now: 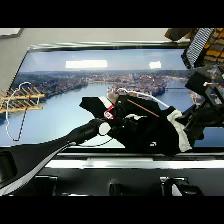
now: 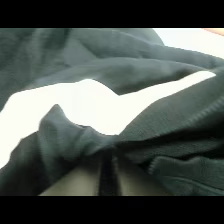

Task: Fold the clothes and pants, and hang the long-sleeved shirts on hangers.

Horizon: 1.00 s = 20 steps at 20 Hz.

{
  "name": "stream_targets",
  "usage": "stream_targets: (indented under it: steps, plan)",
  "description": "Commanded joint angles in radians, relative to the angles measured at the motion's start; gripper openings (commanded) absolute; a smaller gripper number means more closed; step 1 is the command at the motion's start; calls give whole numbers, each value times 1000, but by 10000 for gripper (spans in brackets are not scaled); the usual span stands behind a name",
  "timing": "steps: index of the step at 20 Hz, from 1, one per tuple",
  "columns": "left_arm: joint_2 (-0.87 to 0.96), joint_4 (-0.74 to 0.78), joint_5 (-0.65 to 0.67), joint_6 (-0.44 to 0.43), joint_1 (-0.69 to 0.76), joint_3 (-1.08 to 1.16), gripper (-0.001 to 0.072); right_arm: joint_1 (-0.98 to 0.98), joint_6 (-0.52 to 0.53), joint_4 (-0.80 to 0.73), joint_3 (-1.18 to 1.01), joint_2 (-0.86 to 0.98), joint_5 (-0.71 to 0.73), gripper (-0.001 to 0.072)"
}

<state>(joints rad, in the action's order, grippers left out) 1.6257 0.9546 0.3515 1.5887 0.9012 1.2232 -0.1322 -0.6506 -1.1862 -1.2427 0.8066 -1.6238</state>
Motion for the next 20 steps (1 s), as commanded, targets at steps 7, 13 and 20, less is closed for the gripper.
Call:
stream_targets:
  steps: [7, 13, 20]
  plan:
    - [-21, -1, 69, 1, -54, 1, 35, 0, -12, 0, 0, 0, -1, 51]
    - [-55, -1, 168, -2, -52, 10, 179, 0, -20, 0, 0, 0, -18, 50]
    - [-13, 202, 314, 116, -33, 144, 405, 0, -20, -1, 0, 0, -25, 50]
